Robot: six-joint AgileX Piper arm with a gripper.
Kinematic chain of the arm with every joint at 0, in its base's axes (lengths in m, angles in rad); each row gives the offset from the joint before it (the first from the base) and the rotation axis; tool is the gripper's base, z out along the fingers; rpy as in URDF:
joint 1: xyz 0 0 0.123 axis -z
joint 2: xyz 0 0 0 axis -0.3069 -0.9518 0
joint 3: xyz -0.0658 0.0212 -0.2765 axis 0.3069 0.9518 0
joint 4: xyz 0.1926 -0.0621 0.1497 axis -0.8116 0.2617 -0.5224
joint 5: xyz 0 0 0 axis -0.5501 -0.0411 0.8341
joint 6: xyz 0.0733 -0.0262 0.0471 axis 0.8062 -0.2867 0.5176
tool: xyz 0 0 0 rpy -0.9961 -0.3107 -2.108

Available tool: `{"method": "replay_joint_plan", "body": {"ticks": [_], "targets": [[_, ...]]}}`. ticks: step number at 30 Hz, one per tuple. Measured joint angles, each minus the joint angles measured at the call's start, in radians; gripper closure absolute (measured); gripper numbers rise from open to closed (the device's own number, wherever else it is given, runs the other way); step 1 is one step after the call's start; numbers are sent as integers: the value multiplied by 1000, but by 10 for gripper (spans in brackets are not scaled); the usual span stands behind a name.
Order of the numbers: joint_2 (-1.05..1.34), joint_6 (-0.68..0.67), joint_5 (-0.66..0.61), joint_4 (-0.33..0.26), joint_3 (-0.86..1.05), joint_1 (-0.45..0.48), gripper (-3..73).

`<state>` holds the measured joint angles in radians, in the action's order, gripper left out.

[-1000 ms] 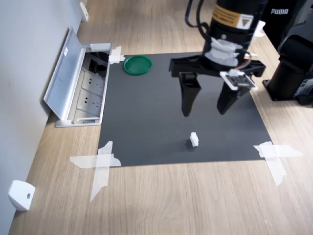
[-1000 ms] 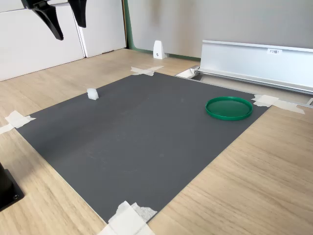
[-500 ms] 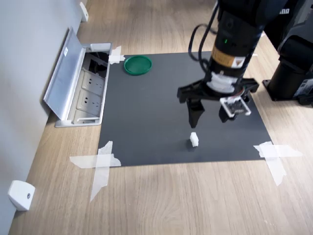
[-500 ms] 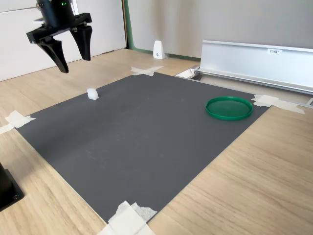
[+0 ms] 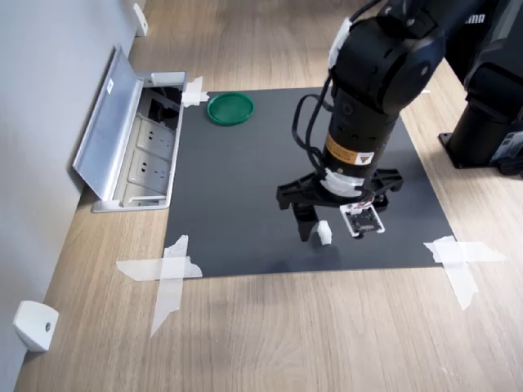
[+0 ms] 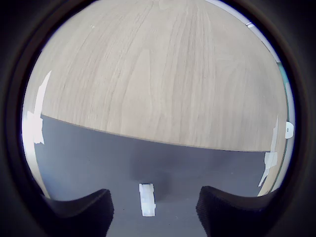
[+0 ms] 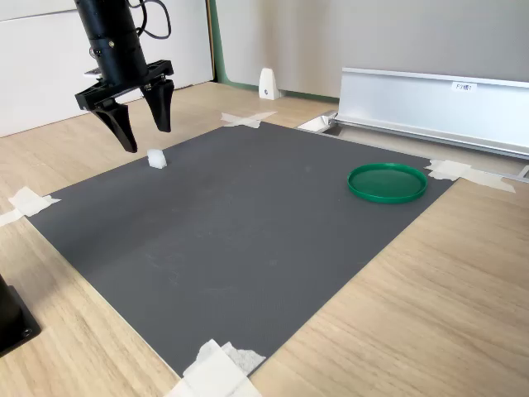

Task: Grasp a white terminal and put it on the green lid.

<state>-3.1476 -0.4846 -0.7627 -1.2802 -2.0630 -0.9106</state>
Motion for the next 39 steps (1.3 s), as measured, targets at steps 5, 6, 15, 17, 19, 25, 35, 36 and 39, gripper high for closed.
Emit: {"method": "replay_joint_plan", "body": {"ticks": [5,6,15,17,19,25,35,36,39], "targets": [[-24,37,16,5,6,0,-14],[-28,41,17,7,6,0,-14],[-38,76,23,35,6,0,-14],[-40,85,23,35,6,0,-14],[-42,93,23,35,7,0,-14],[-42,97,23,35,38,0,-12],[-42,115,60,66,55,0,73],[-42,115,68,68,55,0,89],[-42,115,75,68,55,0,133]]}}
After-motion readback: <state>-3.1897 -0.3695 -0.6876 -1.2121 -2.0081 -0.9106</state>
